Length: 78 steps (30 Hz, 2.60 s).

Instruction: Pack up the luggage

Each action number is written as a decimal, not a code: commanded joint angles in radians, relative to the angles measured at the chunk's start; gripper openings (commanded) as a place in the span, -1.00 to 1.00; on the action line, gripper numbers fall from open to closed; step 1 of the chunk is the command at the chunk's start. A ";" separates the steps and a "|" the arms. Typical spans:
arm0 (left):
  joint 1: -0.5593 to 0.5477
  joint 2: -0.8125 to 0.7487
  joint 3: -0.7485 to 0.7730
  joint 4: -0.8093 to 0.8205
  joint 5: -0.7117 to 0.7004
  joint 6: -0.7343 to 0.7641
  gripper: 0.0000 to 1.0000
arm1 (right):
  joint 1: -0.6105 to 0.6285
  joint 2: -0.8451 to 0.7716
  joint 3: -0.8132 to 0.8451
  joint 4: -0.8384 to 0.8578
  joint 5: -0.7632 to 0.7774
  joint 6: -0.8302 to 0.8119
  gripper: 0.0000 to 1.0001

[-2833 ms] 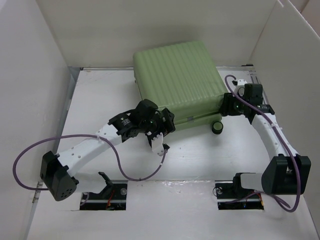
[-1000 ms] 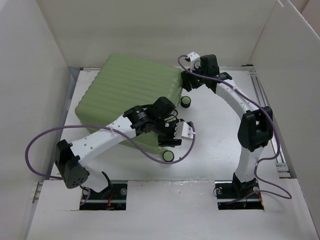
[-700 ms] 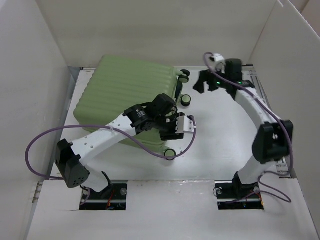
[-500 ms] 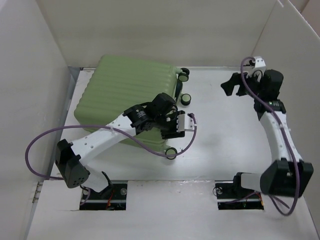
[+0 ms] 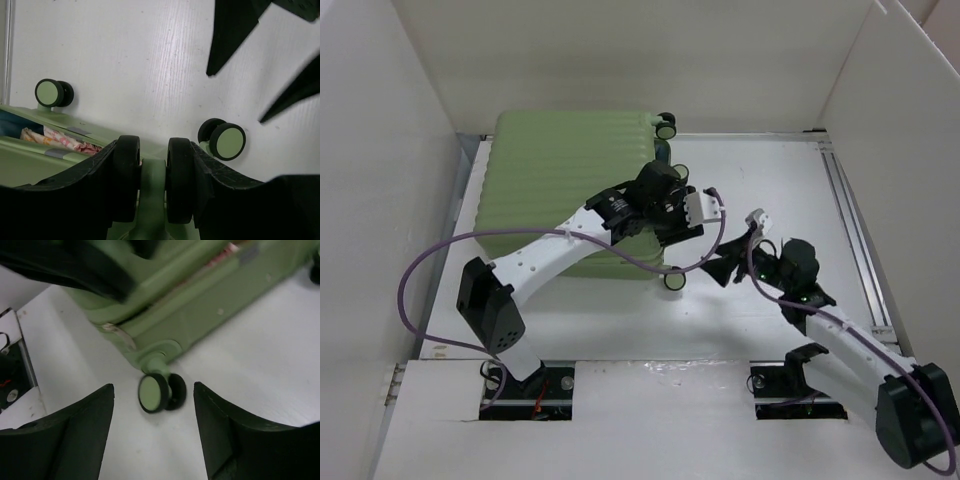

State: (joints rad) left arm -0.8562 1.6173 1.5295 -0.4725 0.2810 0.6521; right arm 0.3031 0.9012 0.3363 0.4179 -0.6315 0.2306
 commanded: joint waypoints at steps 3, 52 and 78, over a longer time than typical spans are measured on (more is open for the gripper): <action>0.039 -0.034 0.136 0.244 -0.020 -0.117 -1.00 | 0.200 0.105 -0.052 0.509 0.131 -0.025 0.40; 0.057 -0.065 0.113 0.233 0.030 -0.167 -1.00 | 0.245 0.840 0.219 1.148 -0.112 0.348 -0.77; 0.039 -0.189 0.066 -0.075 0.385 0.058 -1.00 | 0.105 0.608 0.210 0.474 0.207 0.049 -1.00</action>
State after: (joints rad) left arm -0.7952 1.5822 1.5391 -0.5915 0.4427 0.6914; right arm 0.4324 1.5272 0.4946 1.0077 -0.4992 0.3908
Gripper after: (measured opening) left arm 0.458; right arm 0.009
